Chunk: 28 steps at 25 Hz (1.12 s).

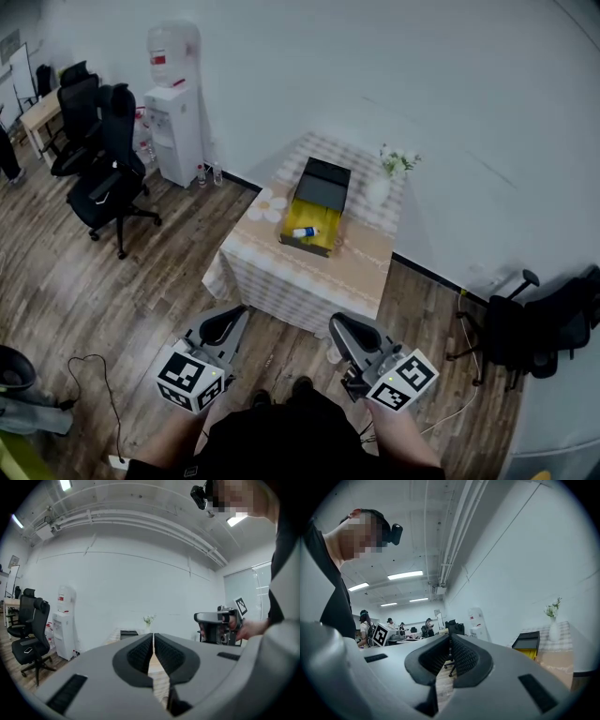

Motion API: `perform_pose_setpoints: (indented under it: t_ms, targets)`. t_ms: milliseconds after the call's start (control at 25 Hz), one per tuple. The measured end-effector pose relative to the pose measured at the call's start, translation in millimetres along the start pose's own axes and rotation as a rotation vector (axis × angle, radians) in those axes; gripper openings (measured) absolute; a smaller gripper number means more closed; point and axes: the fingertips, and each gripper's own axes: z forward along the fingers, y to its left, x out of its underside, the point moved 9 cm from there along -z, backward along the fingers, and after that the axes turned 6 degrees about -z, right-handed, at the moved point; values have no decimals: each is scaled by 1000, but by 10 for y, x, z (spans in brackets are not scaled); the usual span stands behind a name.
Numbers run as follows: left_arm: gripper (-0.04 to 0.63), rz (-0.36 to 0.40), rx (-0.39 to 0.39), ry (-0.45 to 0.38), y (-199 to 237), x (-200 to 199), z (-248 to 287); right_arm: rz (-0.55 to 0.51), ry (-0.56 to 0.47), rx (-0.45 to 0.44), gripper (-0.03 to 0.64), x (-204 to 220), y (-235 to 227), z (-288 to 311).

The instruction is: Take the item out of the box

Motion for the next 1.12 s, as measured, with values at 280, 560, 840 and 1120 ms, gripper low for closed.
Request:
perform_pose_setpoints:
  t_ms: [280, 560, 840, 1120]
  targets:
    - [21, -1, -10, 19, 156, 5, 303, 31, -14, -10, 38, 73, -373, 170]
    - [21, -16, -38, 75, 347, -38, 967, 75, -31, -39, 38, 92, -1108, 424]
    - [21, 11, -33, 104, 497, -288, 1906, 131, -39, -52, 38, 110, -2059, 655]
    - [21, 27, -60, 110, 539, -476, 2594, 147, -48, -103, 38, -5, -2753, 806]
